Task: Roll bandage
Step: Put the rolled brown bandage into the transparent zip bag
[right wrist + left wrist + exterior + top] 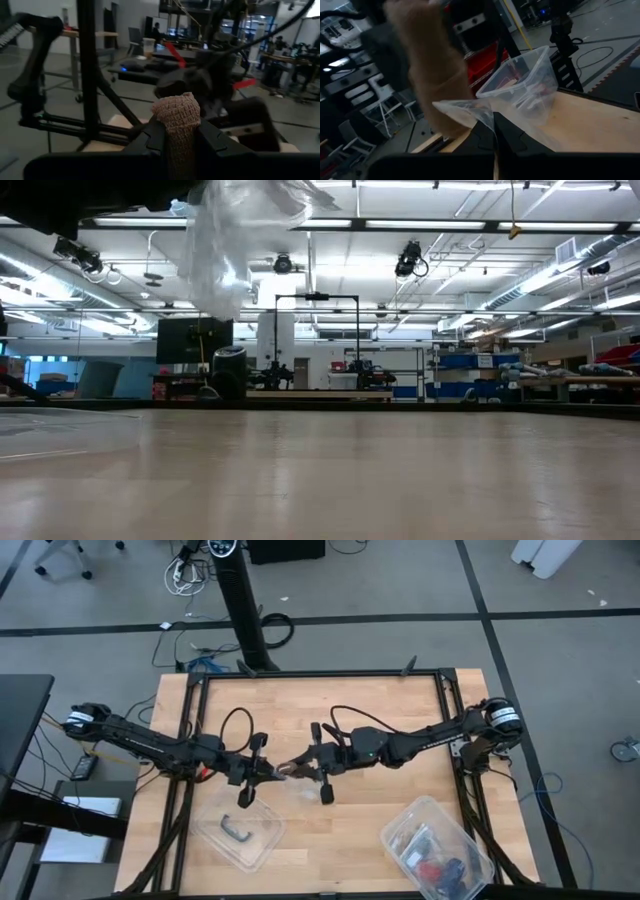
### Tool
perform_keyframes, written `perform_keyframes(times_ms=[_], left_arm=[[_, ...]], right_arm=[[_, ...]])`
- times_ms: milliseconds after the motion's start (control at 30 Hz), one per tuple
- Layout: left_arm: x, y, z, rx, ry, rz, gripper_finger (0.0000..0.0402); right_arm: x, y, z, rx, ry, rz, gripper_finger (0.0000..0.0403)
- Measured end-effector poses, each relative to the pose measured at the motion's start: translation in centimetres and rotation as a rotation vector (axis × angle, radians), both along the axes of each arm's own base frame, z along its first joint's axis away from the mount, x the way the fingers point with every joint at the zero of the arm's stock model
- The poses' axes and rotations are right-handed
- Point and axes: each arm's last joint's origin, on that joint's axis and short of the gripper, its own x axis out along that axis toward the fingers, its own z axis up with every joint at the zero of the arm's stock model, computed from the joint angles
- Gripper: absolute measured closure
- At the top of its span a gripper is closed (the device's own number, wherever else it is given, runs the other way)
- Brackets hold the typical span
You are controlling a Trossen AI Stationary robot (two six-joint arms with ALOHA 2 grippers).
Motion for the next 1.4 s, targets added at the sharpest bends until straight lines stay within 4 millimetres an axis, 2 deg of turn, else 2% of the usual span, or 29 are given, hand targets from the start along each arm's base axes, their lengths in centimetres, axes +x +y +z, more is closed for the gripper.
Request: perform_keyframes(times_ms=[433,733,900,1067,1400], left_arm=[[0.0,0.1,0.1,-0.005,-0.007,0.047,0.0402],[0.0,0.2,0.5,-0.02,-0.044,0.073,0.0402],[0.1,0.2,0.6,-0.027,-0.066,0.087,0.0402],[0.3,0.1,0.5,-0.033,-0.077,0.116,0.0402],[0.1,-0.3,0.7,-0.042,-0.092,0.119,0.0402]], right_arm=[[-0.2,0.7,0.5,0.042,-0.046,0.082,0.0355],[-0.2,0.8,0.8,0.007,-0.097,0.093,0.0355],[1.0,1.1,-0.4,-0.009,-0.184,0.11,0.0355],[2.2,1.2,-2.3,-0.021,-0.19,0.113,0.0355],[1.8,2.7,-2.5,-0.259,-0.181,-0.087,0.0355]])
